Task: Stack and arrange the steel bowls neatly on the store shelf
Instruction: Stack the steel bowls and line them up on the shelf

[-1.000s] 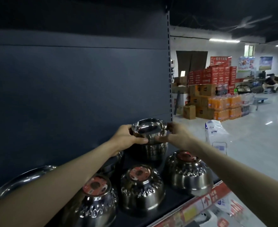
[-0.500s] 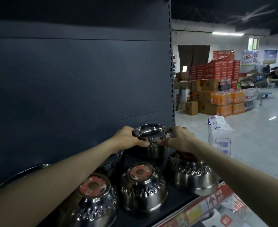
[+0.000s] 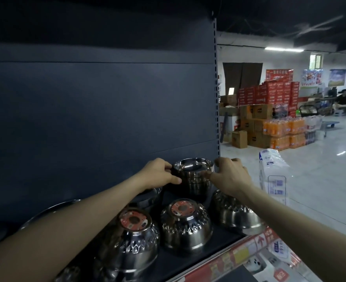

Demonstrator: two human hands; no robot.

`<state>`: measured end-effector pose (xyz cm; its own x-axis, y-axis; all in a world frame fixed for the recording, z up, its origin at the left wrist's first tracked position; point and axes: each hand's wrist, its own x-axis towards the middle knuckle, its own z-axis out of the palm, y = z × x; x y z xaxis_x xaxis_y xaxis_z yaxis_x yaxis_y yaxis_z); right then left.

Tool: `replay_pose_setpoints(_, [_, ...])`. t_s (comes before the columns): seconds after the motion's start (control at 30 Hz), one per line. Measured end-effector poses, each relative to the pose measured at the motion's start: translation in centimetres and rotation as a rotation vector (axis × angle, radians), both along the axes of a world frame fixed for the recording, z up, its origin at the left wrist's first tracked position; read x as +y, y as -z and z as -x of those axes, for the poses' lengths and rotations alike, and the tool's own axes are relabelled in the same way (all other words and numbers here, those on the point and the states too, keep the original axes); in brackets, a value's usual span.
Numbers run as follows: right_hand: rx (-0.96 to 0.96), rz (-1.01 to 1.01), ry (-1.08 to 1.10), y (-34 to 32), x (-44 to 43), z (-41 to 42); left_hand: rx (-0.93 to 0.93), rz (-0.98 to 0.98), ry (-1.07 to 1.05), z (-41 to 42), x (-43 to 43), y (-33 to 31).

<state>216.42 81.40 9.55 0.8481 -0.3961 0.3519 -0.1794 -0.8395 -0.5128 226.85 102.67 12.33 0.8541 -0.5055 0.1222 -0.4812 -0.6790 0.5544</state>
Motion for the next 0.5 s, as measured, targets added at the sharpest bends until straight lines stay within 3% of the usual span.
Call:
replay_pose_setpoints(0.23, [-0.079,-0.019,-0.072,-0.7,3.2,3.0,-0.097,0.039,0.042,4.2,3.1,-2.1])
replay_pose_setpoints(0.5, [-0.119,-0.200,-0.166,-1.8,7.6,7.5,-0.110,0.191,0.097,10.1,7.3,-3.1])
